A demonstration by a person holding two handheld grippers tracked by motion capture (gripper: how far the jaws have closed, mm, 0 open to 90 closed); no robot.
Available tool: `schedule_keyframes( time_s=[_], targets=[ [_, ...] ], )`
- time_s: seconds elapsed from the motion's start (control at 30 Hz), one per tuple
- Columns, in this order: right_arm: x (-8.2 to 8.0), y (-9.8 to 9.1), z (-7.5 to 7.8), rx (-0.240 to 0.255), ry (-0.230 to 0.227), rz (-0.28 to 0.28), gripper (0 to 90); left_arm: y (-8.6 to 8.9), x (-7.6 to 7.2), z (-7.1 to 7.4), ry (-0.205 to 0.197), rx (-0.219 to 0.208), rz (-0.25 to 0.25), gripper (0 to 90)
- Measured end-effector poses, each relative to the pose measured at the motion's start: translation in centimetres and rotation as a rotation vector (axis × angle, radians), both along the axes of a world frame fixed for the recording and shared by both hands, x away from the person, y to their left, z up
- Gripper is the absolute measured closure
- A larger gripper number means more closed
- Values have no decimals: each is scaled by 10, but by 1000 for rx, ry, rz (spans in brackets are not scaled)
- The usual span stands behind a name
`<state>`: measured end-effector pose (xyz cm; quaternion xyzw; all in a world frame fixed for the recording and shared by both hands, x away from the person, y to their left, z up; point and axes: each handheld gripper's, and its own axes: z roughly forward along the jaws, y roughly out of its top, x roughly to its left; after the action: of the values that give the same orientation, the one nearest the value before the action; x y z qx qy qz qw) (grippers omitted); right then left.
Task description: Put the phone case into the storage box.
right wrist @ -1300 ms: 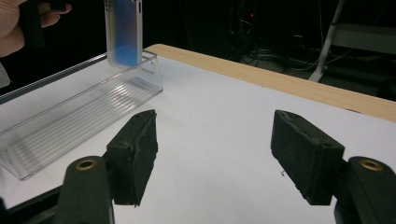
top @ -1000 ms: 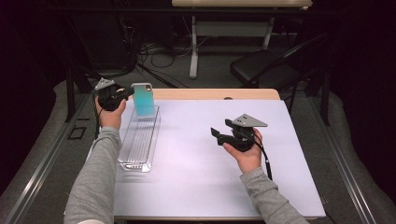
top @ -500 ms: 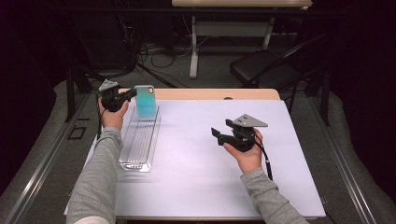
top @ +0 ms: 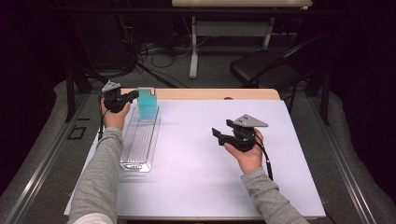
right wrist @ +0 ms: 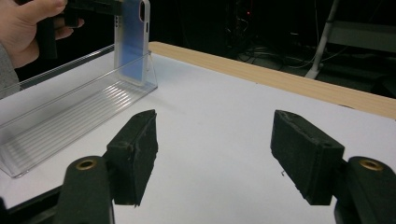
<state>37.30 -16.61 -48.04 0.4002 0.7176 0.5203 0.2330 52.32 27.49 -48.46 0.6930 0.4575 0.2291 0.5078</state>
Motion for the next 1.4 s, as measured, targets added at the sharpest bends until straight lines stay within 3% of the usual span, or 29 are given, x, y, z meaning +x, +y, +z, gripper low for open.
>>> schedule_keyframes(
  time_s=[0.5,1.4],
  targets=[
    [0,0,-1,-6,-2,2,317,-3,2,-5,12,30,-7,851],
    [0,1,-1,-6,-4,3,317,0,2,-8,14,30,17,846]
  ],
)
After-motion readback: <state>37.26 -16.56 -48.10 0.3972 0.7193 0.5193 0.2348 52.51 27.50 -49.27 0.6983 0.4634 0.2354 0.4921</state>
